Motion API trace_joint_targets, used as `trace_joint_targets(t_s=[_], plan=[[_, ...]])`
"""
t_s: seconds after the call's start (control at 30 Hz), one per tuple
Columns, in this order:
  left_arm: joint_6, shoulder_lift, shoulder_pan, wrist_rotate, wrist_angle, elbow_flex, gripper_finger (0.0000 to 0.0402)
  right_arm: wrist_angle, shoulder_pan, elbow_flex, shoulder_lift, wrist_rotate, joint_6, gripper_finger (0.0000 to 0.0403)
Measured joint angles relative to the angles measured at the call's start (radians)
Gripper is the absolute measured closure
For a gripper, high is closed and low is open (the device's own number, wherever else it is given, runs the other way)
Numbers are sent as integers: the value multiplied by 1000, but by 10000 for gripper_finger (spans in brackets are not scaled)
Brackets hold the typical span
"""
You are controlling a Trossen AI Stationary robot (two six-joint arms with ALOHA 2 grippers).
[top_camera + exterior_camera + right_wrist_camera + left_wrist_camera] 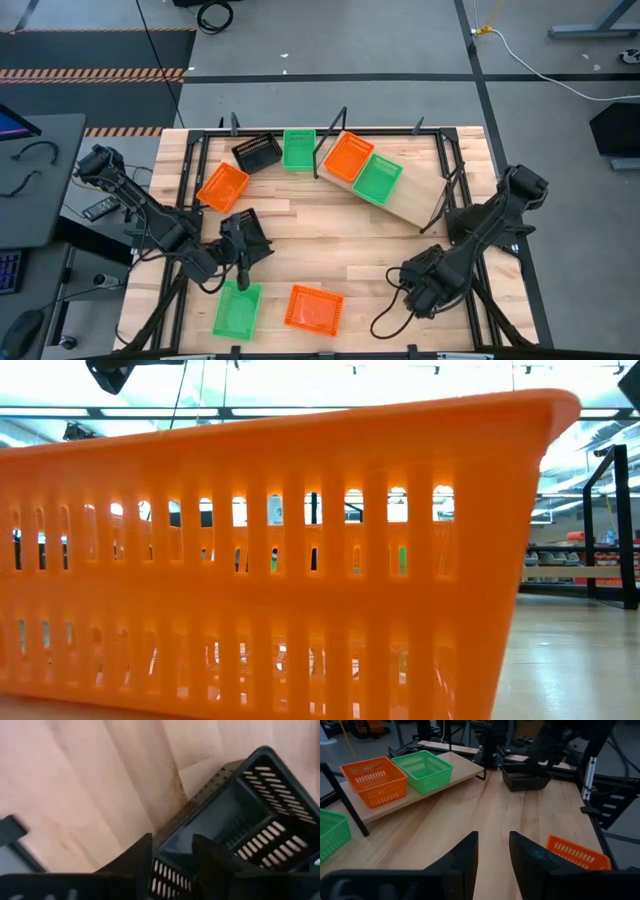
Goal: Stack baskets on shelf by color
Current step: Put the bottom right black basket on the shelf
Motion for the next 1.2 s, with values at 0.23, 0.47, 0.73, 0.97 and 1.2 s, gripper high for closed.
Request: trace_joint_targets(t_s=[0.23, 0.47, 0.73, 0.97, 1.2], plan=[[-21, 15, -33, -7, 3, 0, 285, -53, 0, 0, 63, 48, 39, 210], [-41, 26, -47, -11, 9, 0, 285, 11, 3, -53, 74, 42, 85, 204], [-52, 26, -59, -13, 13, 0, 285, 150, -8, -110, 75, 51, 84, 235], [-53, 26, -58, -16, 17, 0, 285, 299, -74, -63, 75, 160, -62, 269], [-55, 26, -58, -16, 18, 0, 285, 353, -233, 6, 75, 337, -288, 270]])
